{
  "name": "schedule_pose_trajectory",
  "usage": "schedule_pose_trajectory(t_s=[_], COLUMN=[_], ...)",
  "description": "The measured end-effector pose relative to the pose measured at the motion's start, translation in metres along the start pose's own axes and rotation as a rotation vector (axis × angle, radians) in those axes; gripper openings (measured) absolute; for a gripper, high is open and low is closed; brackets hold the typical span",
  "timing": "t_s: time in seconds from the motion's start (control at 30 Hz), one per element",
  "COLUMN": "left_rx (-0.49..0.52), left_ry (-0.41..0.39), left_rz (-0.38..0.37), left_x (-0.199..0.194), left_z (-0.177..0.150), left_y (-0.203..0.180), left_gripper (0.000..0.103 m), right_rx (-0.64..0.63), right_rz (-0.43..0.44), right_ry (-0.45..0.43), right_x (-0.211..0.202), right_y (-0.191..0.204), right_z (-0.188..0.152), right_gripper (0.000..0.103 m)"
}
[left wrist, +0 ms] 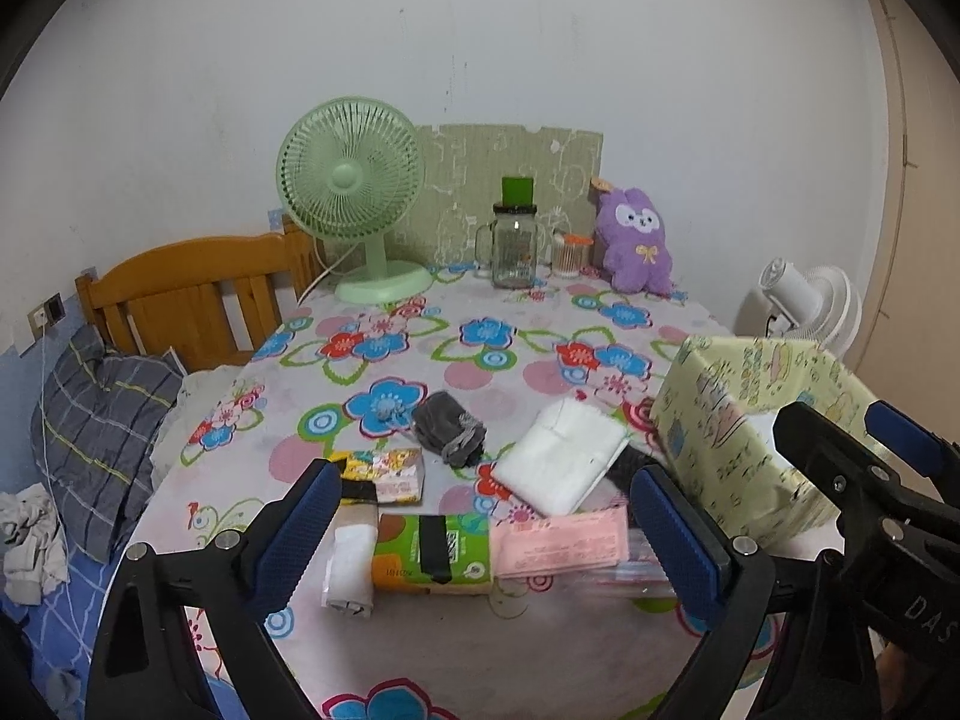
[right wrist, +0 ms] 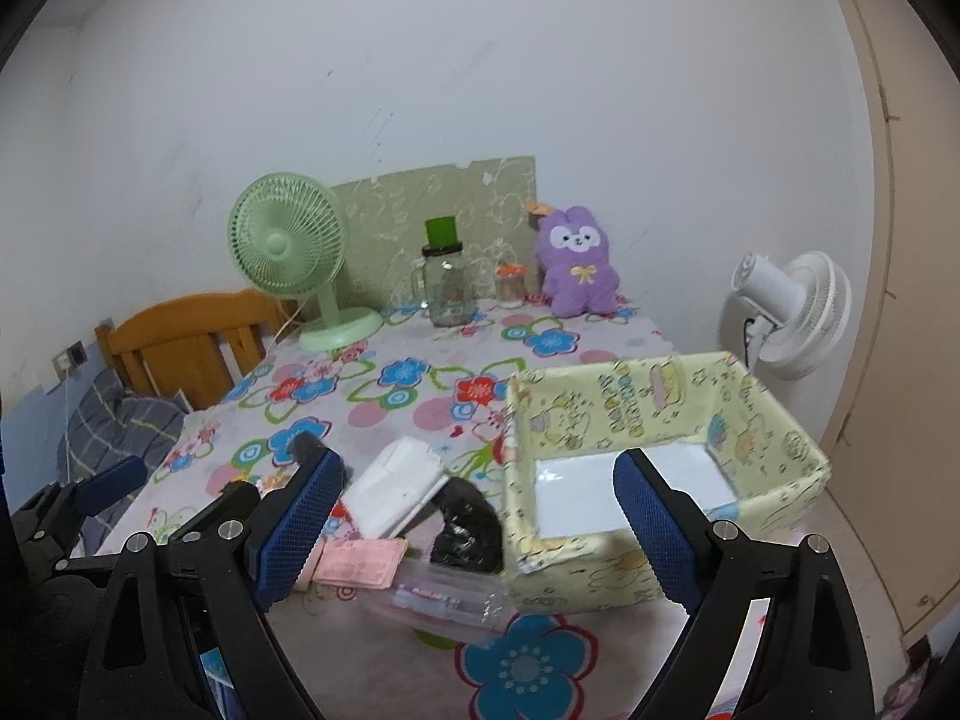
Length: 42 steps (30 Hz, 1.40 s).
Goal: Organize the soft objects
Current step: 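Move both tools down toward the items beside the gift box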
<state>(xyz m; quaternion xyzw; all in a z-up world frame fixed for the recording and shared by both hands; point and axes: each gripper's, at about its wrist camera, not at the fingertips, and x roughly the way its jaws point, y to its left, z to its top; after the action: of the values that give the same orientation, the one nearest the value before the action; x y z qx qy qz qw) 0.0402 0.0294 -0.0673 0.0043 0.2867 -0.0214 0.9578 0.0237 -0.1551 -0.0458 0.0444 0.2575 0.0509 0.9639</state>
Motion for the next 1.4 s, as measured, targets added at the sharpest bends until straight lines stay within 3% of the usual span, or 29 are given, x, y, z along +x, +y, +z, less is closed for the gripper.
schedule_pose_trajectory(t_s=[0.87,1.17,1.4], left_rx=[-0.026,-0.011,0.017], left_ry=[0.186,0.244,0.233], left_rz=[0.022,0.015,0.036], left_x=[0.058,0.079,0.087], left_z=[-0.041,-0.054,-0.056], left_y=[0.03,0.027,0.023], left_gripper=[0.093,0.087,0.087], right_rx=[-0.032,-0.004,0.019], right_rz=[0.092,0.069,0.047], right_ry=[0.147,0.237,0.277], right_x=[0.057,0.08,0.094], right_y=[0.043,0.039,0.034], right_z=[-0.042,-0.057,-0.063], right_gripper=[0.085,0.082,0.081])
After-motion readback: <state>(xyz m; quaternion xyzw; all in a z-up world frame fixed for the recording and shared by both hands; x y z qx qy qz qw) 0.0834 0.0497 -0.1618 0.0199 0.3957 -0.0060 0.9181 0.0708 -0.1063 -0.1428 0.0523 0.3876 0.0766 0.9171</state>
